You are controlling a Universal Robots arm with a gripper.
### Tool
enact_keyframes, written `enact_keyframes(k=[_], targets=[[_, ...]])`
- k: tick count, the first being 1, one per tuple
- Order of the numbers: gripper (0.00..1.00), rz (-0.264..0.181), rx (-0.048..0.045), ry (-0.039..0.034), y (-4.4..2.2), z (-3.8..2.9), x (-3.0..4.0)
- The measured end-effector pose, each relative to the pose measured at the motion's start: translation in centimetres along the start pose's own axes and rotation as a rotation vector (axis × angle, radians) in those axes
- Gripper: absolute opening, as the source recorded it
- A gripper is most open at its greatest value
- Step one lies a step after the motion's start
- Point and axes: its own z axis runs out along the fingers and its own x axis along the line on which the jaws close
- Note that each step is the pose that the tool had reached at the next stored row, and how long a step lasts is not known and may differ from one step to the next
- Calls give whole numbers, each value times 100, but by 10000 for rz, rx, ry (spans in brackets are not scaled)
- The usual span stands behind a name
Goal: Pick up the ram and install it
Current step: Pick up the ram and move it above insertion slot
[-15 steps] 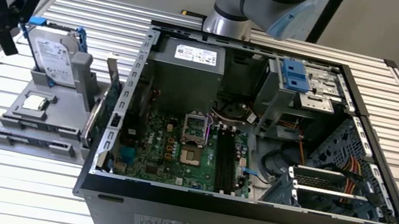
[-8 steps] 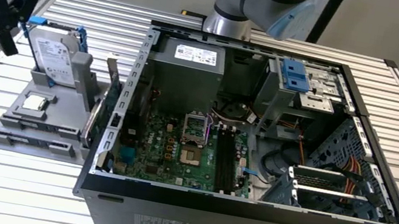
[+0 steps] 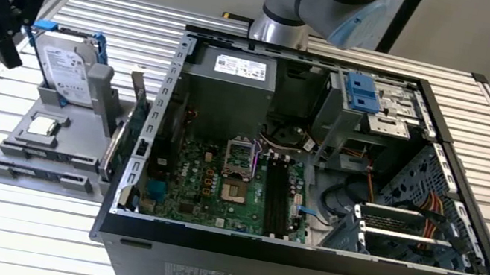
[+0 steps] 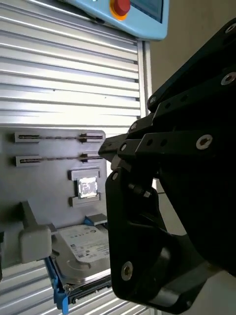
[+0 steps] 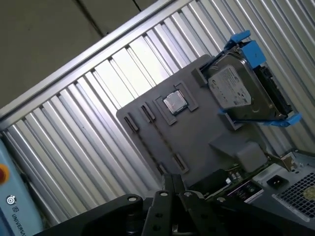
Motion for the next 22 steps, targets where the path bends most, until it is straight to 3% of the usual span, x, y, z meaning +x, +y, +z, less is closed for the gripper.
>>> enact_keyframes(k=[22], targets=[[0, -3107, -63, 95, 0, 0, 0]])
